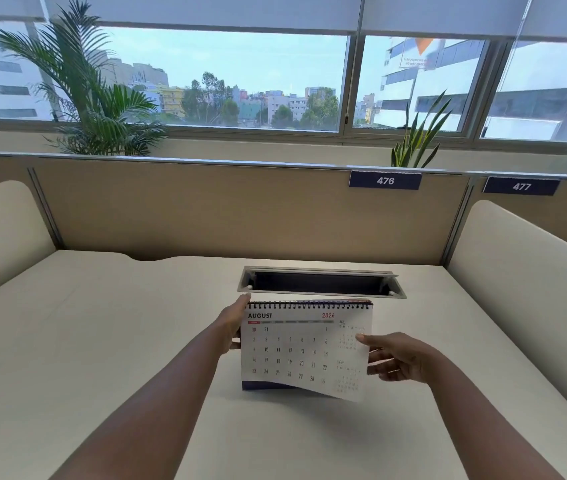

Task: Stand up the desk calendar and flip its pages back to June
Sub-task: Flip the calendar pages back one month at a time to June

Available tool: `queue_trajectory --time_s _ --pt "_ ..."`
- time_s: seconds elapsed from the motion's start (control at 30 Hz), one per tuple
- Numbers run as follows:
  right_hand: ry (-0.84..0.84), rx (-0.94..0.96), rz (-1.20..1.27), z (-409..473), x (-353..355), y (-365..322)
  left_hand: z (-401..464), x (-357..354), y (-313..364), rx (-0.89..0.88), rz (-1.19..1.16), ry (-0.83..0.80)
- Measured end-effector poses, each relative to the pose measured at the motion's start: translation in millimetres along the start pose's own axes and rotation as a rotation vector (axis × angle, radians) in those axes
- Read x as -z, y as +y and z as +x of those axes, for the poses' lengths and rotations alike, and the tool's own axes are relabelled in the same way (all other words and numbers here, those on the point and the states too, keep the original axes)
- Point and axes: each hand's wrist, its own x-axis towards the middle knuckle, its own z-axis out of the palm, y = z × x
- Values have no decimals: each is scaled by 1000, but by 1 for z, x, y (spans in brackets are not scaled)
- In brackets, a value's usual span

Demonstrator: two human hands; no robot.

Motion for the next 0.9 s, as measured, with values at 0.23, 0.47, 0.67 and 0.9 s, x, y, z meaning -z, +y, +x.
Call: queue_trajectory --time_s 0.23,0.47,0.67,0.9 --pt "-295 190 357 -2 0 -4 -3 10 -2 26 -55 -66" --pt "-507 334 568 -2 1 -20 -6 10 -3 -5 -65 -116" --pt "-474 369 680 -3 -6 -33 -9 12 -1 2 -57 -128" --pt "-473 433 601 -6 -17 -41 -2 11 -3 2 -61 -116"
